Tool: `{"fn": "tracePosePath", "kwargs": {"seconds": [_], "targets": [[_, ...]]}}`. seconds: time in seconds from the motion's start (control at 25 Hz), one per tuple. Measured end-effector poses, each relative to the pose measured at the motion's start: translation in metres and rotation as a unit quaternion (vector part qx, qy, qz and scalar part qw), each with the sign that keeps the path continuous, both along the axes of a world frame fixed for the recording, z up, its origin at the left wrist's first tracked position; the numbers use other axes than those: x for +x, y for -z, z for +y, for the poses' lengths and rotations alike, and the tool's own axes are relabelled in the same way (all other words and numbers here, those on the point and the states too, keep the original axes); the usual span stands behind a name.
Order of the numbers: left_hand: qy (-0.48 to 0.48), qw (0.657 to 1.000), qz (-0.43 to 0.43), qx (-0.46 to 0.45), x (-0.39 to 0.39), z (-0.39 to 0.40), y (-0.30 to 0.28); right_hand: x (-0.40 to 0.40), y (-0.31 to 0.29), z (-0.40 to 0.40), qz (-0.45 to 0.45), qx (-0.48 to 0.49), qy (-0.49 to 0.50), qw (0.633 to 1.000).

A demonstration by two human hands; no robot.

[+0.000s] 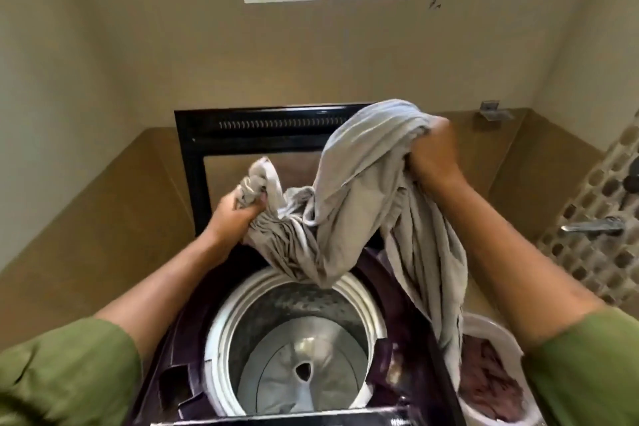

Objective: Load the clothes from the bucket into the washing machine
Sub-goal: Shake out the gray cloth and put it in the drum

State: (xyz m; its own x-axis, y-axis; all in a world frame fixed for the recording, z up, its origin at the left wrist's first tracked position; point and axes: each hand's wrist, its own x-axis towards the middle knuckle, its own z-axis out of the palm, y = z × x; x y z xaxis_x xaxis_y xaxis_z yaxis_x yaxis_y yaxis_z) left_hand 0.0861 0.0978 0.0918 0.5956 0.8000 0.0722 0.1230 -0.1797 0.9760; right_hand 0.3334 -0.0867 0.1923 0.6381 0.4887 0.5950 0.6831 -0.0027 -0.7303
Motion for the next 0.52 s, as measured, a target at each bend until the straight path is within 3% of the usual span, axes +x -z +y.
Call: {"fn": "tracePosePath", "kwargs": {"seconds": [0.08,0.16,0.2,0.24,0.36,0.52], "targets": [[0.091,0.982,0.160,-0.032,-0.026,0.002,0.029,-0.039,0.014,0.020,-0.046,-0.134,-0.030,0.989],[0.139,0.923,0.356,-0.040,-0.048,0.010,0.048,-0.073,0.040,0.039,-0.048,-0.264,-0.034,0.963],[0.144,0.907,0.395,-0.029,-0.056,0.015,0.055,-0.088,0.054,0.047,-0.049,-0.311,-0.030,0.949],[0.151,0.915,0.374,-0.012,-0.060,0.017,0.059,-0.102,0.067,0.053,-0.056,-0.347,-0.024,0.936],[0.213,0.961,0.175,-0.017,-0.050,0.007,0.055,-0.139,0.101,0.076,-0.096,-0.408,-0.023,0.908],[0.154,0.966,0.168,0.125,-0.027,-0.004,0.047,-0.146,0.125,0.089,-0.104,-0.400,-0.081,0.907]]}}
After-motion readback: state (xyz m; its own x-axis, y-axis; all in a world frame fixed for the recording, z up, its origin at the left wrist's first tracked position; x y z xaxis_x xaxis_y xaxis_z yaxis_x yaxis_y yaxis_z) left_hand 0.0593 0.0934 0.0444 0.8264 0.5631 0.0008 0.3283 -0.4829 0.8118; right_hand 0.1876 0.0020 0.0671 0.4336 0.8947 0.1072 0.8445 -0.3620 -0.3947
